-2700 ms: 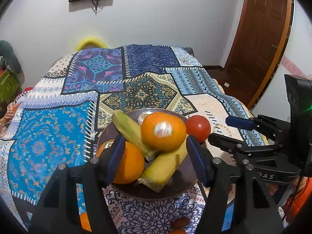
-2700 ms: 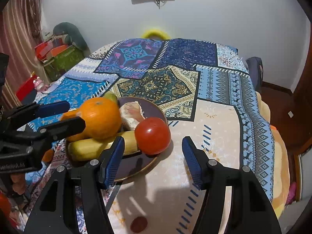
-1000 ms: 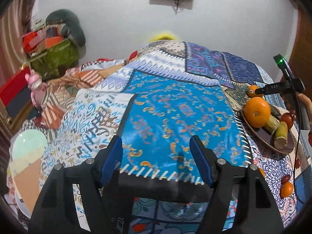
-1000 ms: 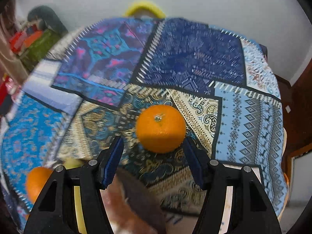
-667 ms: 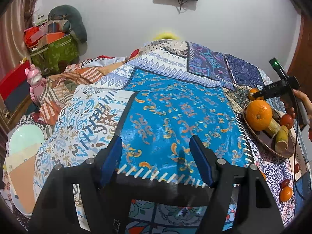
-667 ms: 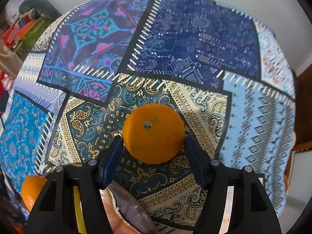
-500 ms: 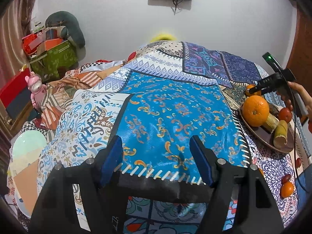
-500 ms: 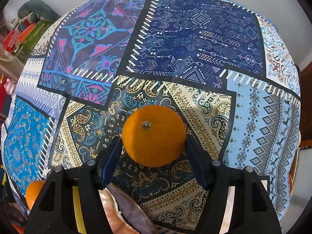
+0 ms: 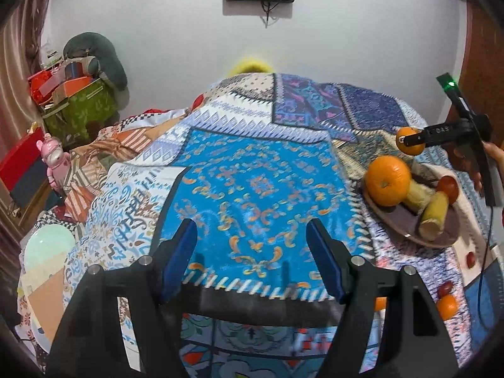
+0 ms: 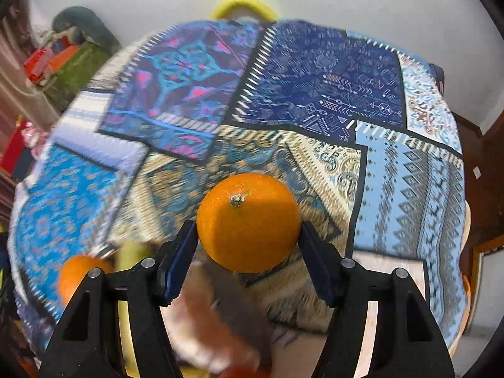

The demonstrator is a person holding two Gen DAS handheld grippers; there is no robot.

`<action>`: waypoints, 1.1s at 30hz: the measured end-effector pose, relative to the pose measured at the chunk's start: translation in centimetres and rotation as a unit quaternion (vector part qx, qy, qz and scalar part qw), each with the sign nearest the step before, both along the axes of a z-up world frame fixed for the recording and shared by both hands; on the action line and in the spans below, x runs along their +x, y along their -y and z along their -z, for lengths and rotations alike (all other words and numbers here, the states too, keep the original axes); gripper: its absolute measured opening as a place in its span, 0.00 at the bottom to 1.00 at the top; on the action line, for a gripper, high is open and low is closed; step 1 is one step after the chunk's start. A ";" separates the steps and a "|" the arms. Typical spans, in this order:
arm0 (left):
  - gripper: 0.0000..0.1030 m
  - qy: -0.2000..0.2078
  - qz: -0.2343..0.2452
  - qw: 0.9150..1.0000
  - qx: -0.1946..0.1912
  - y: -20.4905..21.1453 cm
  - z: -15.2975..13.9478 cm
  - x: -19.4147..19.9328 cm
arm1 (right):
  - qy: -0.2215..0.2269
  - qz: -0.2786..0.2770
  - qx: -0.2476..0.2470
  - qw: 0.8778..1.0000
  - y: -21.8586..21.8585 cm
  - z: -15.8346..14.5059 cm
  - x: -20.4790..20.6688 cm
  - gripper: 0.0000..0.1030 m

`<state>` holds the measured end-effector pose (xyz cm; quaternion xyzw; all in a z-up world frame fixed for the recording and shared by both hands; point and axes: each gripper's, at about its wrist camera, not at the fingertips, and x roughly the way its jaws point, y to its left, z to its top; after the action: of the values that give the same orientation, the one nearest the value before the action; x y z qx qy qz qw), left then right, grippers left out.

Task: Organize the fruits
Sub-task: 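Carry the tangerine onto the plate with the right tool and open it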

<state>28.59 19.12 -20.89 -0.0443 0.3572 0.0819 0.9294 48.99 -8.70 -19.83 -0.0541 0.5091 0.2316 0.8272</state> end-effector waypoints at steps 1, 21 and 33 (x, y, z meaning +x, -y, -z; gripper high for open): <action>0.69 0.003 0.002 1.000 0.001 0.3 -0.3 -0.1 | 0.005 -0.002 0.018 1.000 0.4 -0.8 -1.3 0.60; 0.69 0.008 0.025 0.999 -0.022 3.7 -2.6 -2.0 | 0.052 -0.083 0.061 0.993 -3.5 -1.6 -14.1 0.61; 0.69 -0.010 0.030 0.999 -0.024 4.1 -1.2 -1.8 | 0.054 -0.092 0.024 0.994 -4.6 0.5 -14.3 0.63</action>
<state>26.75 14.98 -19.73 -0.0552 0.3694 0.0461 0.9265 34.65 -4.05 -20.36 -0.0935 0.4506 0.3152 0.8300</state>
